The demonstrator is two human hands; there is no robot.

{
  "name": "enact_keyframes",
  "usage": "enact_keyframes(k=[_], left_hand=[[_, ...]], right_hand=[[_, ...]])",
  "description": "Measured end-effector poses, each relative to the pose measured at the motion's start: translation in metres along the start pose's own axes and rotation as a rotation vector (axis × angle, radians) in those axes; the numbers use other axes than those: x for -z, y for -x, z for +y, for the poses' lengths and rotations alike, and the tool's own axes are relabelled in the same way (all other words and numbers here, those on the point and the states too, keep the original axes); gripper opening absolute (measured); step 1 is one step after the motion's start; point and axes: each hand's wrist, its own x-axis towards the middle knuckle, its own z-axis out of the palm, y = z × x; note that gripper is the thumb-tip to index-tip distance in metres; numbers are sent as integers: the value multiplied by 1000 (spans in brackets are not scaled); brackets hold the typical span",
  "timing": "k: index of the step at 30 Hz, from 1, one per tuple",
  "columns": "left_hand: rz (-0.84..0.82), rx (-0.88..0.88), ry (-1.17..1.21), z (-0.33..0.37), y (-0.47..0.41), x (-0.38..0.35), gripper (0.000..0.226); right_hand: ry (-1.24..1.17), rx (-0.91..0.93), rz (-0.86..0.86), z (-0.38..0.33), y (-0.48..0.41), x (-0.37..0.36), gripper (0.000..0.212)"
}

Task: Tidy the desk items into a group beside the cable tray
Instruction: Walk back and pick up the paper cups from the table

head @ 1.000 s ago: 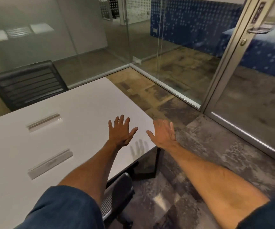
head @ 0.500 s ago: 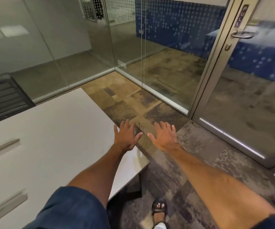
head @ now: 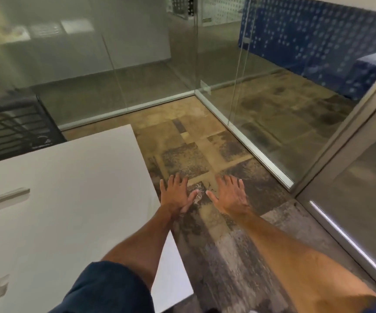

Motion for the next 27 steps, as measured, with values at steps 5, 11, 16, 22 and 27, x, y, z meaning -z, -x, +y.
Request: enact_keyframes(k=[5, 11, 16, 22, 27], left_hand=[[7, 135, 13, 2, -67, 5, 70], [48, 291, 59, 20, -136, 11, 73], [96, 368, 27, 31, -181, 30, 70], [197, 416, 43, 11, -249, 60, 67], [158, 473, 52, -31, -307, 77, 72]], right_hand=[[-10, 117, -78, 17, -89, -3, 71], [9, 269, -124, 44, -184, 5, 70], [10, 323, -123, 54, -252, 25, 72], [-27, 386, -104, 32, -346, 43, 74], [6, 443, -62, 3, -419, 41, 73]])
